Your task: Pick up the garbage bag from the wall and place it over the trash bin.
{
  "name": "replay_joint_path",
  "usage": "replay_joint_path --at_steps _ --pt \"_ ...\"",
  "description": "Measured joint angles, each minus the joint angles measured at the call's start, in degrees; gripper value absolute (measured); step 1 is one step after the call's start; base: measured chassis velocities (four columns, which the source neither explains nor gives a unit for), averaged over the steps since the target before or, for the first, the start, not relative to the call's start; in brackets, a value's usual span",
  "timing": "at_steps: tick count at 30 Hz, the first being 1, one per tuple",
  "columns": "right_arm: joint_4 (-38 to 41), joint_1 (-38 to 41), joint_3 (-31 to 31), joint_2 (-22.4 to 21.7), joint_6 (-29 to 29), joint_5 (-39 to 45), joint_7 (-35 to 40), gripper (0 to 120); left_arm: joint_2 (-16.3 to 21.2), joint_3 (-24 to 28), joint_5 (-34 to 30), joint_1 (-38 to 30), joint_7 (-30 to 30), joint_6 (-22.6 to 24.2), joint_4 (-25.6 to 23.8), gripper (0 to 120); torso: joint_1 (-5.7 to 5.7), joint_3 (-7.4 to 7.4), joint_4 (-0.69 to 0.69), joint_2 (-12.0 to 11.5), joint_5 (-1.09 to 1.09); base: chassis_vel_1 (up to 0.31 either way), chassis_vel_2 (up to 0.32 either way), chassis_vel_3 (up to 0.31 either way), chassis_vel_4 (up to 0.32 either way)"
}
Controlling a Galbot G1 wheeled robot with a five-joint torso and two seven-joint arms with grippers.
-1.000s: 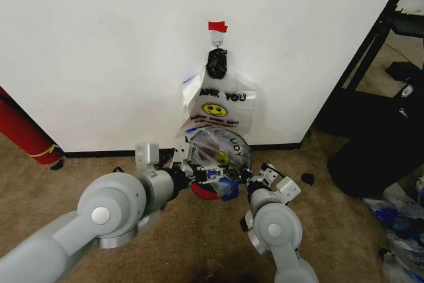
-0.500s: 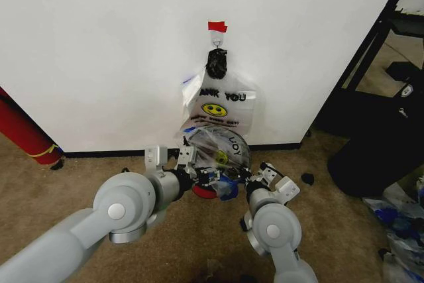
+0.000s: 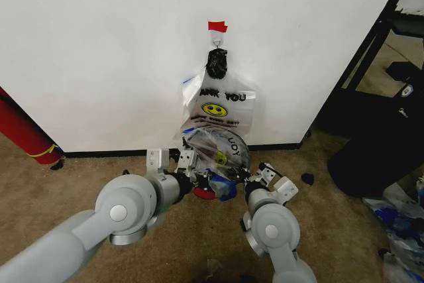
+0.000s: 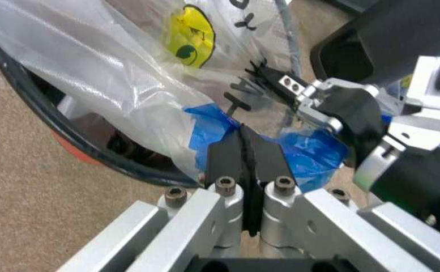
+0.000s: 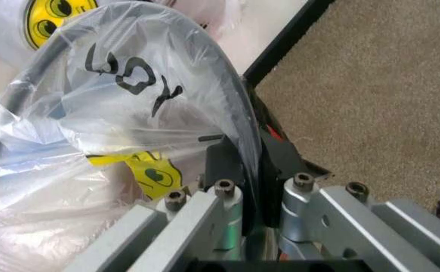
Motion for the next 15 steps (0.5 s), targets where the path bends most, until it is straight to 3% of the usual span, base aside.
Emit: replay_joint_path --at_steps 7,15 --pt "-0.5 0.7 1.6 0.0 0.9 0.7 0.0 0 1.0 -2.4 0.1 3.3 0.8 -0.6 -2.6 0 0.0 0.0 0.02 0.0 0.0 0.0 0.0 0.0 0.0" --pt "1.2 0.8 3.7 0.0 1.1 2.3 0.6 0 1.5 -4.4 2.7 8.2 1.9 -0.4 -0.8 0 0.0 0.0 0.02 0.0 -0.01 0.0 0.0 0.0 0.0"
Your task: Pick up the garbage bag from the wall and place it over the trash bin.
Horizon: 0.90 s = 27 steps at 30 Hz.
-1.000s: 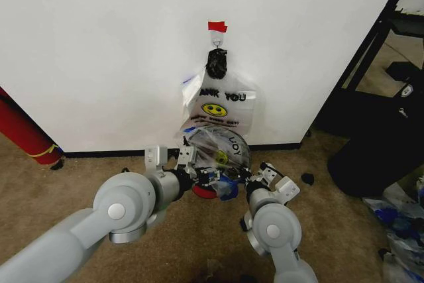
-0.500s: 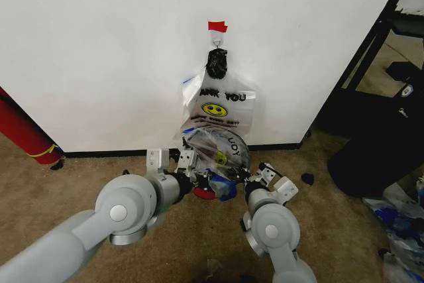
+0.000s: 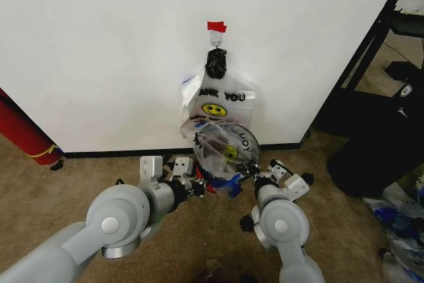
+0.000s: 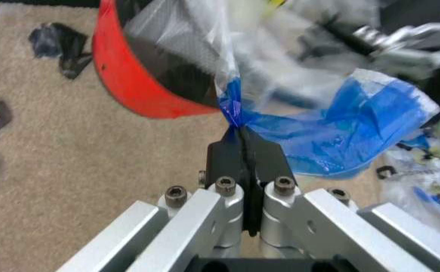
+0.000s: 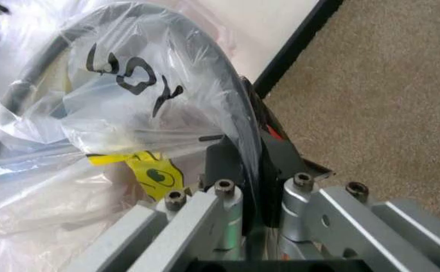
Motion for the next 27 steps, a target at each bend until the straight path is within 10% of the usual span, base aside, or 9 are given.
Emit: replay_joint_path --at_steps 27 --pt "2.7 -1.3 0.0 0.0 -1.2 3.1 0.8 0 -4.1 4.2 16.0 1.3 6.7 -0.4 13.6 0 0.0 0.0 -0.02 0.0 0.0 0.0 0.0 0.0 0.0"
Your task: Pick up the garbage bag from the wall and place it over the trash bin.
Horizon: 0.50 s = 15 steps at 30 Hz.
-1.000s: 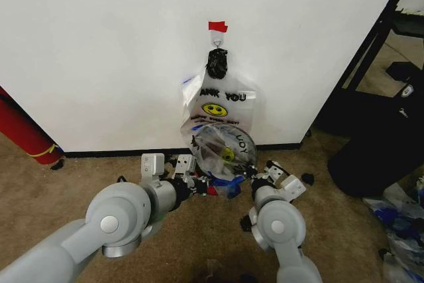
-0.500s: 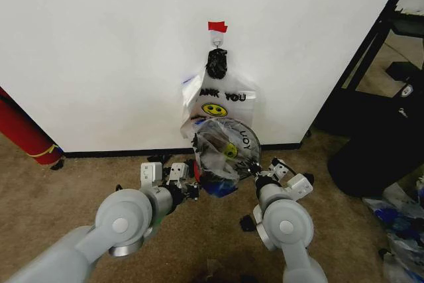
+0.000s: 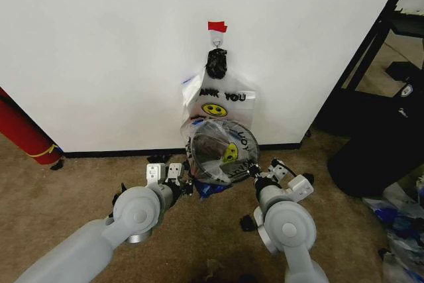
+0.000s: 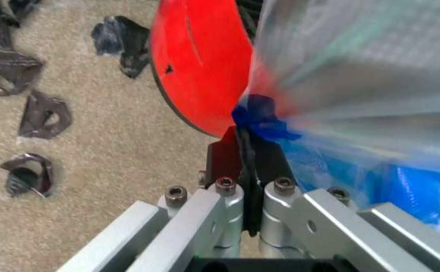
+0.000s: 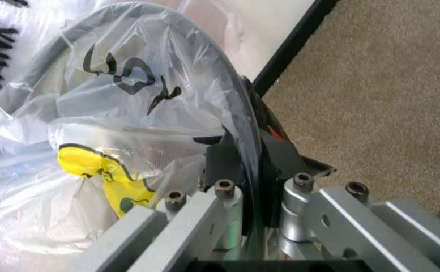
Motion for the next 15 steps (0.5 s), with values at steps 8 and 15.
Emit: replay_joint_path --at_steps 8,15 --pt "-1.3 0.7 0.5 0.0 0.2 -0.2 -0.2 0 2.0 -4.7 1.2 3.8 0.3 2.9 -6.2 23 0.0 0.0 0.0 0.0 0.0 0.0 0.0 0.0 0.0" --pt "-1.5 0.5 1.5 0.0 0.4 -0.6 -0.4 0 5.5 -8.8 1.2 6.1 -0.2 4.1 -12.7 47 0.0 0.0 0.0 0.0 0.01 0.0 0.0 0.0 0.0"
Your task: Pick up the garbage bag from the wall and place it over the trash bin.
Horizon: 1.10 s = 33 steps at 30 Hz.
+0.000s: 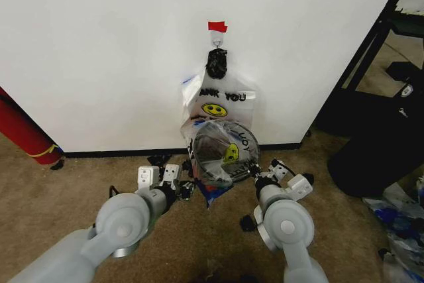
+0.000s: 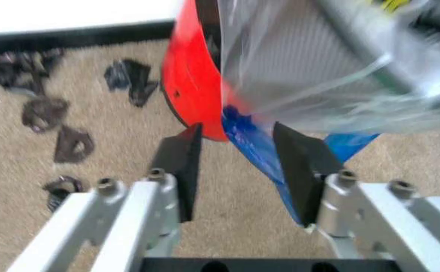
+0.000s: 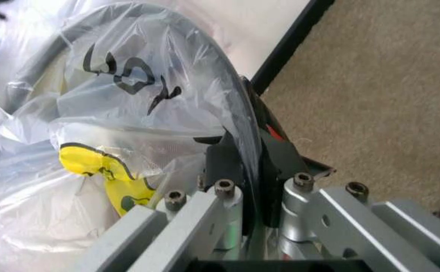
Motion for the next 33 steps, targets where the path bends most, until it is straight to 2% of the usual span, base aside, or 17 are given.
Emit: replay_joint_path --at_steps 1,5,9,11,15,25,33 --pt "0.0 0.0 0.0 0.0 0.0 0.0 0.0 0 0.0 0.0 0.0 0.0 0.0 0.0 0.0 47 0.0 0.0 0.0 0.0 0.0 0.0 0.0 0.0 0.0" --pt "1.1 -0.9 0.7 0.0 0.1 -0.5 -0.2 0 1.2 -2.3 -1.2 -0.2 0.2 -2.2 -1.2 61 0.0 0.0 0.02 0.0 0.0 0.0 0.0 0.0 0.0" --pt "1.9 -1.7 0.9 0.0 0.1 -0.7 -0.2 0 -1.0 -4.3 -4.8 -3.9 4.0 -12.2 4.5 82 0.0 0.0 0.0 0.0 0.0 0.0 0.0 0.0 0.0" --pt "2.0 -1.8 0.9 0.0 0.1 -0.7 -0.2 0 -1.1 -4.3 -4.8 -4.2 4.2 -12.7 5.0 84 0.0 0.0 -0.01 0.0 -0.01 0.0 0.0 0.0 0.0" --pt "2.1 -2.0 0.5 0.0 0.1 -0.7 -0.4 0 -2.3 -3.6 -4.7 -7.3 6.3 -15.5 10.7 98 0.0 0.01 0.0 0.0 -0.01 0.0 0.0 0.0 0.0" --pt "0.9 -1.3 -0.9 0.0 -0.2 -0.7 -0.6 0 -2.3 -2.2 -4.3 -10.8 7.3 -15.5 13.4 100 0.0 0.0 0.01 0.0 0.0 0.0 0.0 0.0 0.0" --pt "-0.1 -0.5 -2.1 0.0 -0.7 -0.7 -1.1 0 -1.7 -1.1 -5.2 -12.4 9.9 -13.2 16.3 100 0.0 0.01 0.01 0.0 -0.01 0.0 0.0 0.0 0.0"
